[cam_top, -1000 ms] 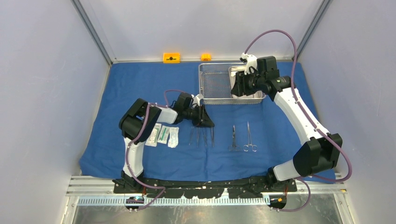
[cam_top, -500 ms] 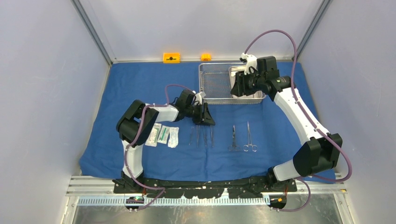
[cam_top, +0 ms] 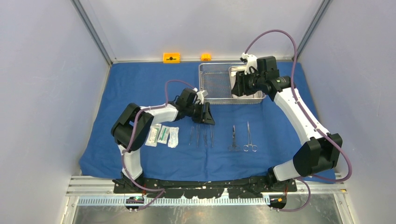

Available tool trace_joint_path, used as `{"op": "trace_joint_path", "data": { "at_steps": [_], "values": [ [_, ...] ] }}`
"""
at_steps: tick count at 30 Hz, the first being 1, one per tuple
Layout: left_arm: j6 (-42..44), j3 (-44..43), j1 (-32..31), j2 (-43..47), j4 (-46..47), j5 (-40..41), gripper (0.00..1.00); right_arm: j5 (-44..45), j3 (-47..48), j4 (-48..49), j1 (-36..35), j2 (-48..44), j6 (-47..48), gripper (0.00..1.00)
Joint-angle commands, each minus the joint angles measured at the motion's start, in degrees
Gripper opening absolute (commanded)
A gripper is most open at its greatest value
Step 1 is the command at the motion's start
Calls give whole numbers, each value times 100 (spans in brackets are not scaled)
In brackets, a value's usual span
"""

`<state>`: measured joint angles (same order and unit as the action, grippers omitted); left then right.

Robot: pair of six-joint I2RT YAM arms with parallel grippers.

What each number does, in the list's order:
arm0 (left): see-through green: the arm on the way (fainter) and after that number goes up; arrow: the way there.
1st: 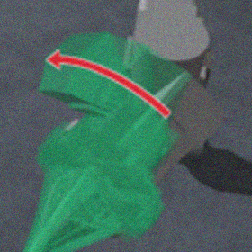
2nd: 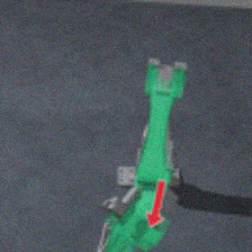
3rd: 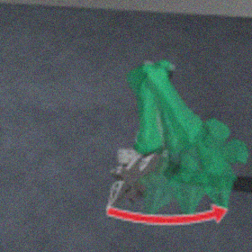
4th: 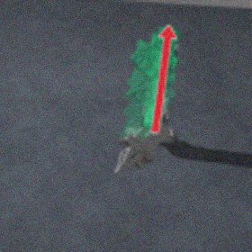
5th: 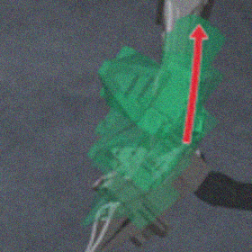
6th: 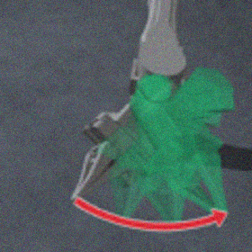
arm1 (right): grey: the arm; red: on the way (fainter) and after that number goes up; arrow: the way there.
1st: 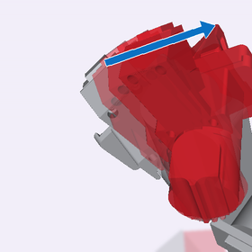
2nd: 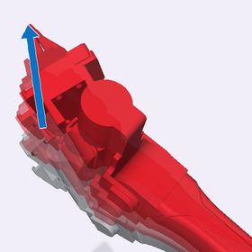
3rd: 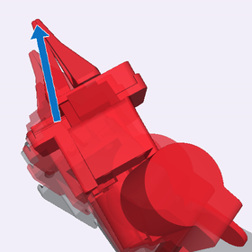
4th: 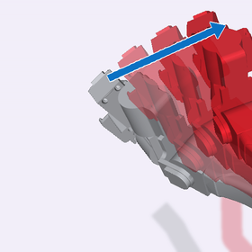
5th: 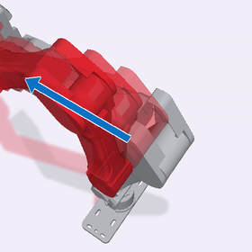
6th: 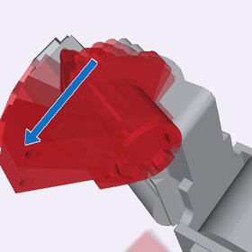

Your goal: Open and lay out the surgical kit

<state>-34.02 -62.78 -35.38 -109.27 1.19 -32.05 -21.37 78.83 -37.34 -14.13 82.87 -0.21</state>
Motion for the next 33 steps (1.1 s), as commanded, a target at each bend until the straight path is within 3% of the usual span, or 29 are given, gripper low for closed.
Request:
{"op": "trace_joint_path", "data": {
  "at_steps": [1, 9, 19, 26, 33],
  "values": [
    [492, -184, -56, 657, -101, 303, 50, 662, 128, 218, 17, 31, -131, 50],
    [1609, -940, -51, 1151, -1303, 878, 64, 2009, 775, 219, 150, 843, -247, 55],
    [2967, -2501, 54, 1015, -3079, 1510, 77, 1942, 1962, 104, 561, 2654, 117, 55],
    [4111, -3667, 197, 584, -4139, 1961, 84, 1554, 3435, -1021, 686, 4133, 1144, 52],
    [4326, -4387, 335, 112, -4663, 1962, 84, 1357, 4812, -1946, 692, 5149, 1873, 46]
  ]
}}
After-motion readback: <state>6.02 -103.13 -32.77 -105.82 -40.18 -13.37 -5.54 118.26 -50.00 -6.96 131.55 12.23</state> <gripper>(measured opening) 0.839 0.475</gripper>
